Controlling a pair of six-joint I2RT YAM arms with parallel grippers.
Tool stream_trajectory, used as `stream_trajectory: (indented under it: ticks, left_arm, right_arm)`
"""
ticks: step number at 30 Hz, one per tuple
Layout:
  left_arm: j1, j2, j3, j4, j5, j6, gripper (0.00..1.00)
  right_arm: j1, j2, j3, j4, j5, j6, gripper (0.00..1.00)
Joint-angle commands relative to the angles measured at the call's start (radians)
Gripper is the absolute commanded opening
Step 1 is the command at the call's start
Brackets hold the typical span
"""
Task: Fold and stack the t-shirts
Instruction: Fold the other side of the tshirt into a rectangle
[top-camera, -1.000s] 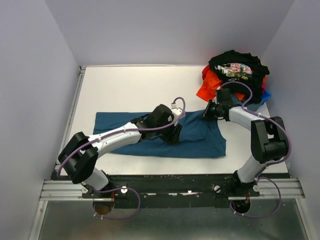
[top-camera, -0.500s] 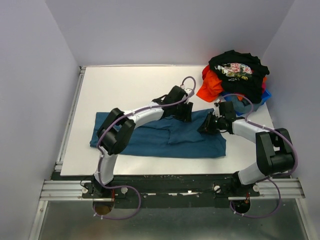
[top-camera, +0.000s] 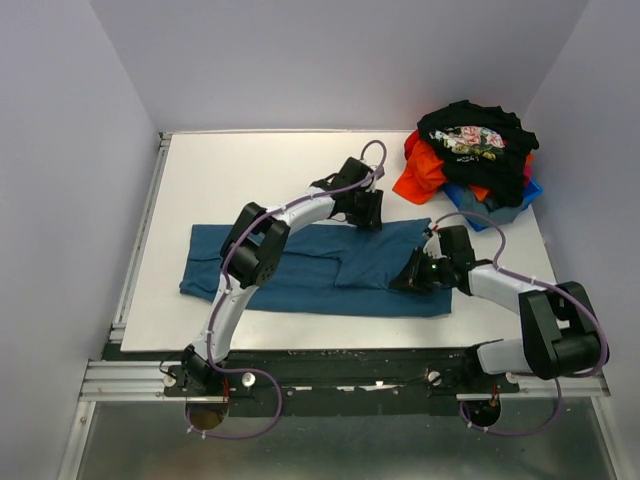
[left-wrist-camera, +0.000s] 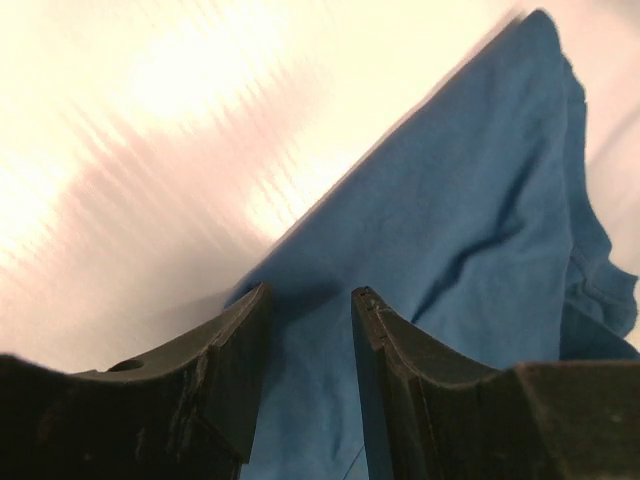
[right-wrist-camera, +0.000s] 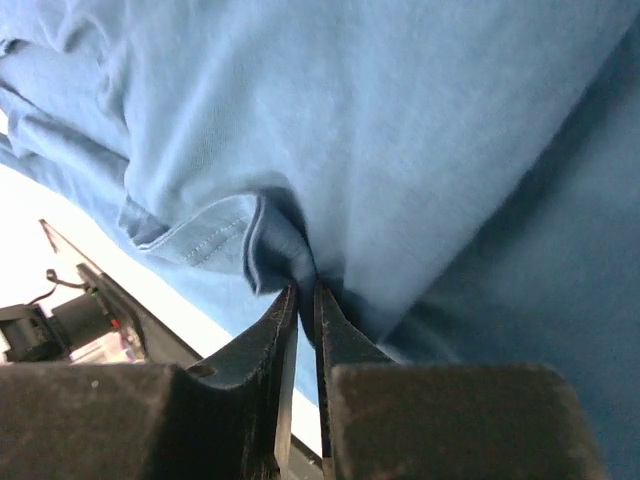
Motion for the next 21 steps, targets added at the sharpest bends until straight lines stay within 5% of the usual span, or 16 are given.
stream_trajectory:
  ticks: [1,4,7,10,14,21]
  left_arm:
    - [0.017,0.071,0.089,-0.039,0.050,-0.008,0.53]
    - [0.017,0.103,0.125,-0.048,0.058,-0.008,0.53]
    - [0.017,0.112,0.135,-0.042,0.070,-0.005,0.53]
    - [0.017,0.109,0.135,-0.031,0.085,-0.004,0.53]
    - [0.015,0.105,0.138,-0.028,0.107,0.001,0.53]
    - [0.009,0.088,0.124,-0.020,0.113,0.006,0.53]
  right_arm:
    - [0.014,-0.078,-0.064,-0.002,-0.060,0.035,0.12]
    - [0.015,-0.170,-0.084,-0.065,-0.046,0.040,0.03]
    - [0.015,-0.269,-0.069,-0.148,0.012,0.034,0.05]
    - [0.015,-0.330,-0.024,-0.228,0.081,0.015,0.15]
    - [0.015,-0.356,0.013,-0.279,0.139,0.001,0.57]
    - [0.015,-0.249,0.077,-0.214,0.164,-0.018,0.63]
